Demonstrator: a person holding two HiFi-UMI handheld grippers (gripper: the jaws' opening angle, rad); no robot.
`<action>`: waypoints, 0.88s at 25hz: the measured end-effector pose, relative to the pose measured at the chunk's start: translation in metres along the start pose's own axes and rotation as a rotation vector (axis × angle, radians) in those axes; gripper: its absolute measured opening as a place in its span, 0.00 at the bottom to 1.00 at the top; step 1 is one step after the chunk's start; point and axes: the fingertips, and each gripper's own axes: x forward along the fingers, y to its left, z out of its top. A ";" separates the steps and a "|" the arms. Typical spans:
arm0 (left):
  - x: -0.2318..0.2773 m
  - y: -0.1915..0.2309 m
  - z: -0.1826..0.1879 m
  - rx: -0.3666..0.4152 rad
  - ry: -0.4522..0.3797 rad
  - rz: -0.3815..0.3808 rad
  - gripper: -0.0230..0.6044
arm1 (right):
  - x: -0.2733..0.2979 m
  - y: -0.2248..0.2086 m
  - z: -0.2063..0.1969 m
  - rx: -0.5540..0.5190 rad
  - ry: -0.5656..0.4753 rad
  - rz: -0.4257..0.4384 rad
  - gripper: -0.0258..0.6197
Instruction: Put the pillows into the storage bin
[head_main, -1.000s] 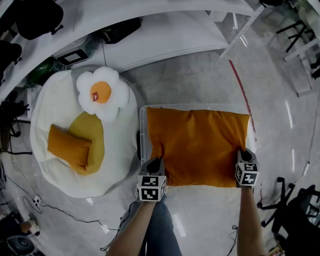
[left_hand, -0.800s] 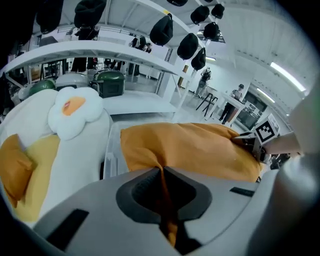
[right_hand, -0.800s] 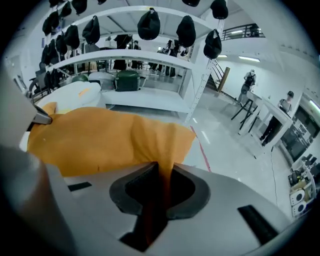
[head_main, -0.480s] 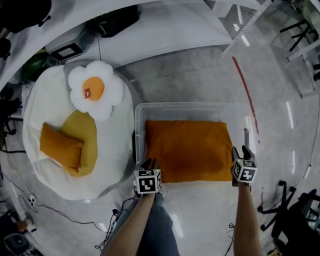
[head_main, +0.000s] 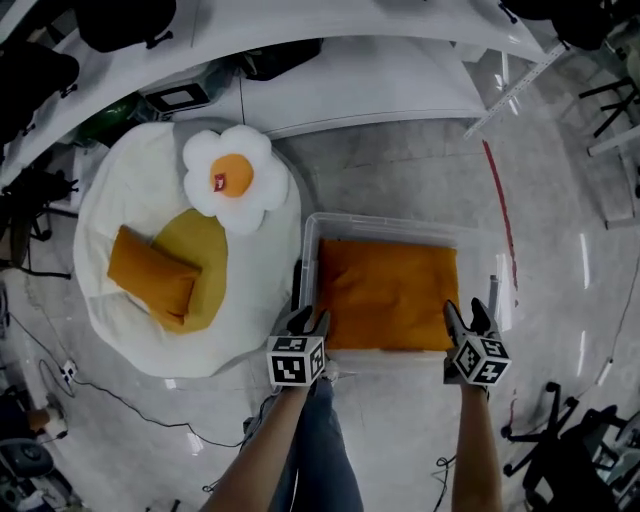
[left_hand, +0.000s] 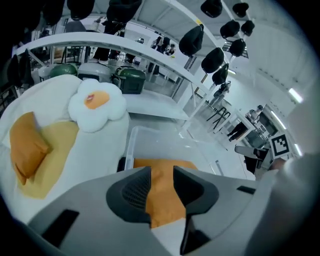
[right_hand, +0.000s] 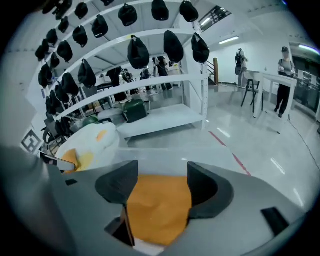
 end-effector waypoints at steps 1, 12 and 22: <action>-0.011 0.004 0.008 -0.009 -0.016 0.006 0.27 | -0.001 0.016 0.012 -0.010 -0.007 0.028 0.49; -0.157 0.170 0.057 -0.239 -0.222 0.263 0.27 | 0.057 0.289 0.104 -0.210 -0.014 0.451 0.49; -0.270 0.353 0.001 -0.433 -0.304 0.458 0.30 | 0.101 0.576 0.068 -0.425 0.074 0.786 0.49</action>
